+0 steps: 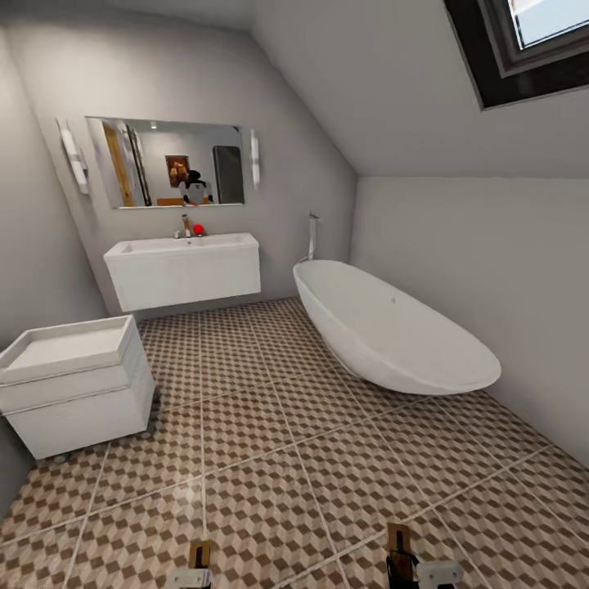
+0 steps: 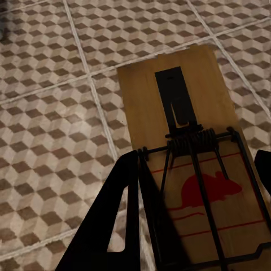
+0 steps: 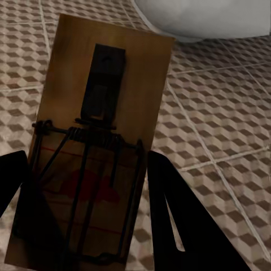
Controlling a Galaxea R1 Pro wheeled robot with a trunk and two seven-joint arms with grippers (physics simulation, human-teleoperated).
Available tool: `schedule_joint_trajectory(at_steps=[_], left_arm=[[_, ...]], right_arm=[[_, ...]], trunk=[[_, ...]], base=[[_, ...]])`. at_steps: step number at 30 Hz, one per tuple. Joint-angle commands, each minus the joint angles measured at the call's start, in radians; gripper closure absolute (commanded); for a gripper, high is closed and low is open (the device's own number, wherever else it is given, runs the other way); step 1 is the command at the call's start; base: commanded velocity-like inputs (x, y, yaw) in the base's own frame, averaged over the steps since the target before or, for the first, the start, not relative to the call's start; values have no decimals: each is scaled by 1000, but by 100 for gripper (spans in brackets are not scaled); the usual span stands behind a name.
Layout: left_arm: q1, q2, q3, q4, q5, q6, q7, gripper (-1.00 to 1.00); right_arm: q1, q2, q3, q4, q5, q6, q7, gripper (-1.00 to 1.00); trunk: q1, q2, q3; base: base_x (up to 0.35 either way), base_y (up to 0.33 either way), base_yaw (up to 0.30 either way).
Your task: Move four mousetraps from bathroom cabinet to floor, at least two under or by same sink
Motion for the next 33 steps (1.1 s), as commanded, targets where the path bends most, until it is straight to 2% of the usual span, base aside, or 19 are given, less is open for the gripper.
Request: schedule_joint_trajectory(at_steps=[1,33], left_arm=[[-2,-1,-8,4,2,-6,7,100],[-2,-1,-8,4,2,-4,7,100]], right_arm=[[0,0,-4,1,7,-3,-3,100],[0,0,-4,1,7,-3,-3,100]], trunk=[[0,-1,-1],[0,-1,-9]], base=[[259,0,268],[259,0,16]])
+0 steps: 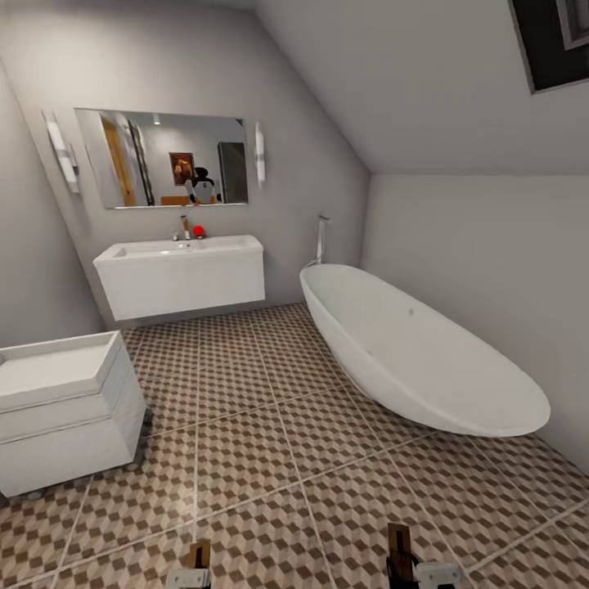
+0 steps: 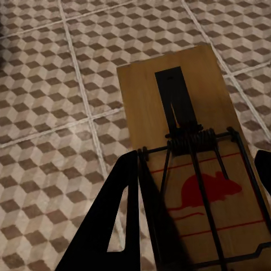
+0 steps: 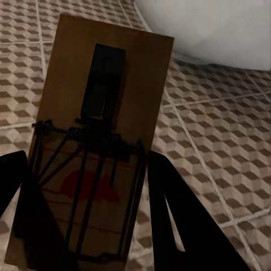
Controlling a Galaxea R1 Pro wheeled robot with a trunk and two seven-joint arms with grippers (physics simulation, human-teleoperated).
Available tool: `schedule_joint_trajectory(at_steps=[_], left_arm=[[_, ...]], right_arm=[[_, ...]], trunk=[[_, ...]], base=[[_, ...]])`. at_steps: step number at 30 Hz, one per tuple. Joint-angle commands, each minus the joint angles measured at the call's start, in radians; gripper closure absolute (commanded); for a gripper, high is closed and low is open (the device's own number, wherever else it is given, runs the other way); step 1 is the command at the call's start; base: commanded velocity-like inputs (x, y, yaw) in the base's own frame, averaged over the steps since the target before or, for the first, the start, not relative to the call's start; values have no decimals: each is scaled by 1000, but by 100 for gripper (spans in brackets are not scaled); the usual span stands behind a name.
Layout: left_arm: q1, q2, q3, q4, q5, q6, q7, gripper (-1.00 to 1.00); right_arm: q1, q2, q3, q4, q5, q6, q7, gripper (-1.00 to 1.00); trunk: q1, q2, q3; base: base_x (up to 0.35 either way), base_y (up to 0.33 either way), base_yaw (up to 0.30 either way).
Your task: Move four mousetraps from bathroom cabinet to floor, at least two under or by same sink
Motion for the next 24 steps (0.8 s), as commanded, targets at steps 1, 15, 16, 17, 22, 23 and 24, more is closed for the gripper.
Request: schedule_joint_trajectory(at_steps=[1,15,16,17,22,23,24], left_arm=[[-2,-1,-8,4,2,-6,7,100],[-2,-1,-8,4,2,-6,7,100],[-2,-1,-8,4,2,-6,7,100],[-2,-1,-8,4,2,-6,7,100],[-2,-1,-8,4,2,-6,7,100],[-2,-1,-8,4,2,-5,7,100],[-2,-1,-8,4,2,-5,7,100]], right_arm=[[-1,0,-3,1,7,-3,-3,100],[-1,0,-3,1,7,-3,-3,100],[0,0,-3,1,7,-3,-3,100],[-1,0,-3,1,7,-3,-3,100],[0,0,-3,1,7,-4,-3,100],[-1,0,-3,1,7,-4,-3,100],[-1,0,-3,1,7,-4,-3,100]], trunk=[[0,-1,-1],[0,-1,-1],[0,-1,-1],[0,-1,-1],[0,-1,-1],[0,-1,-1],[0,-1,-1]], base=[[259,0,8],[259,-18,233],[259,-69,223],[259,-70,143],[259,-71,44],[259,-71,3],[259,-71,2]])
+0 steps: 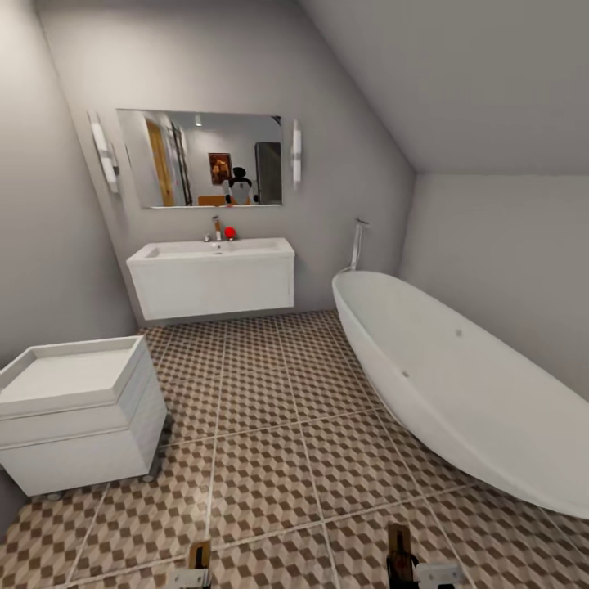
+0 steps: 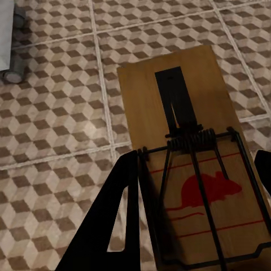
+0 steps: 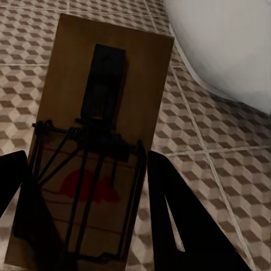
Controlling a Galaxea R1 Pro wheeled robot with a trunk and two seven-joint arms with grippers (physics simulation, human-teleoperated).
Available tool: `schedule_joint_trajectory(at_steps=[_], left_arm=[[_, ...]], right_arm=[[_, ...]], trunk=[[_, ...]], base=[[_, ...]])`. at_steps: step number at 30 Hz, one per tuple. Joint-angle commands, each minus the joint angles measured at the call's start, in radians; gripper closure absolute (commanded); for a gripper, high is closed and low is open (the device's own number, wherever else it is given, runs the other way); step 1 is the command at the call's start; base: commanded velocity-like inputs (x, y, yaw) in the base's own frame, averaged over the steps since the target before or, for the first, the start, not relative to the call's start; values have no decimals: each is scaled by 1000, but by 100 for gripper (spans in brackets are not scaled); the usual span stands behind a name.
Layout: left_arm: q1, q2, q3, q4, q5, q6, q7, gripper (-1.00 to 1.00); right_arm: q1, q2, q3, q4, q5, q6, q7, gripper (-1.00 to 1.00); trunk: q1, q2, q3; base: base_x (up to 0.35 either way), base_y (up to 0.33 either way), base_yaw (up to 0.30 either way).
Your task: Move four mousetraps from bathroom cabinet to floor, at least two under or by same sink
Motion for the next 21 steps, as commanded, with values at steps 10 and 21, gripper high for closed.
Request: schedule_joint_trajectory(at_steps=[10,21], left_arm=[[-2,-1,-8,4,2,-5,7,100],[-2,-1,-8,4,2,-5,7,100]], right_arm=[[-1,0,-3,1,7,-3,-3,100],[-1,0,-3,3,7,-3,-3,100]], trunk=[[0,-1,-1],[0,-1,-1]], base=[[259,-71,0],[259,-71,168]])
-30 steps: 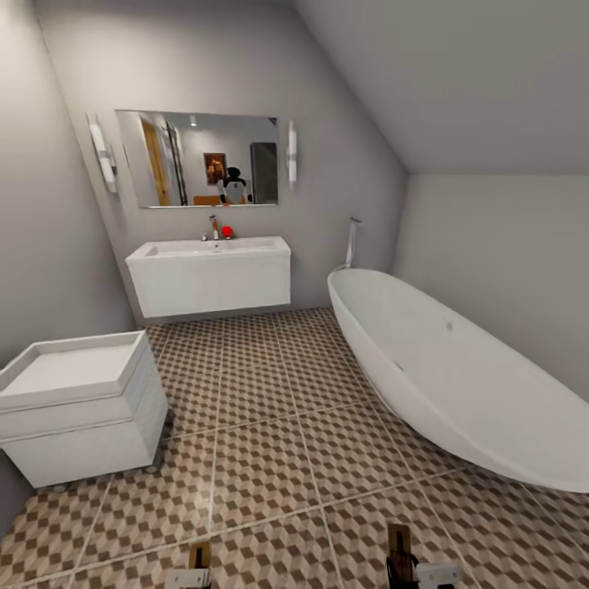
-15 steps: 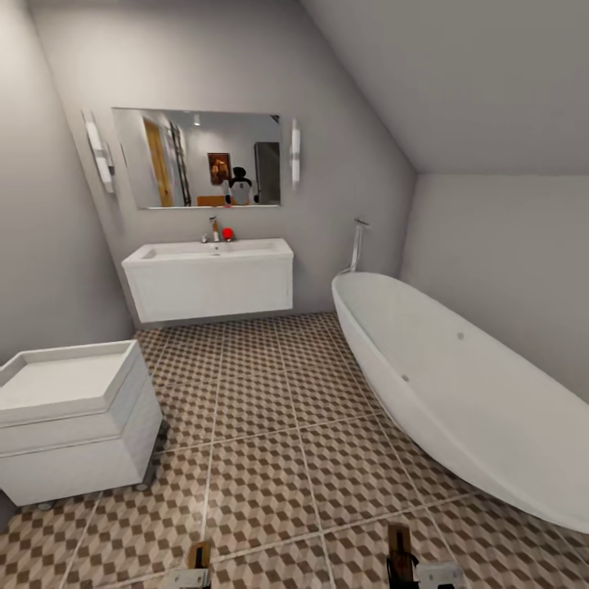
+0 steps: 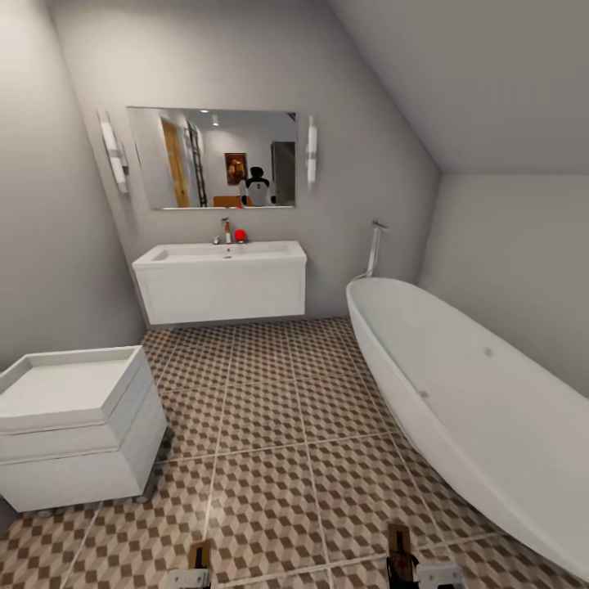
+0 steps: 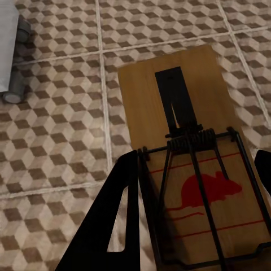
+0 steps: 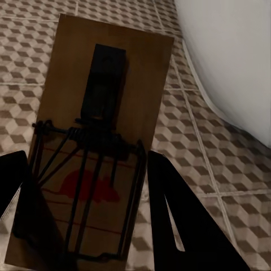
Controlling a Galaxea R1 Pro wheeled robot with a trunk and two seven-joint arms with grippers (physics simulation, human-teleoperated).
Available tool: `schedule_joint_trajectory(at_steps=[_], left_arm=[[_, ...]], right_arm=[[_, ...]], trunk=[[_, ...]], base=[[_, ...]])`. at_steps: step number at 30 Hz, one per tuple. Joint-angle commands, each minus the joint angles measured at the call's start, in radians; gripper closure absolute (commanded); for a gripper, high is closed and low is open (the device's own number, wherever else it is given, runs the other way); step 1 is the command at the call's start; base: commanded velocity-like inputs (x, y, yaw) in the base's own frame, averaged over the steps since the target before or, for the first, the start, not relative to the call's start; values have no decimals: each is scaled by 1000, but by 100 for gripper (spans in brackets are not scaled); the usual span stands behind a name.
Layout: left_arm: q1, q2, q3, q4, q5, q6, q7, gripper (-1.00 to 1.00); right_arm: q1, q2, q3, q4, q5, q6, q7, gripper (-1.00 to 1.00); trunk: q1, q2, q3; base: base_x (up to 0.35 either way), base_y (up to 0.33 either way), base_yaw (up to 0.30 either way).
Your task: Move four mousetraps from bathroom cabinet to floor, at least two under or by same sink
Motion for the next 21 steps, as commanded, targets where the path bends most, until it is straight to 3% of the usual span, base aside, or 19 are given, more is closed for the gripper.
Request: schedule_joint_trajectory(at_steps=[1,9,21], left_arm=[[-2,-1,-8,4,2,-6,7,100],[-2,-1,-8,4,2,-6,7,100],[-2,-1,-8,4,2,-6,7,100]], right_arm=[[0,0,-3,1,7,-3,-3,100],[0,0,-3,1,7,-3,-3,100],[0,0,-3,1,7,-3,-3,100]], trunk=[[0,-1,-1],[0,-1,-1],[0,-1,-1]], base=[[259,-71,231],[259,-62,220],[259,-4,24]])
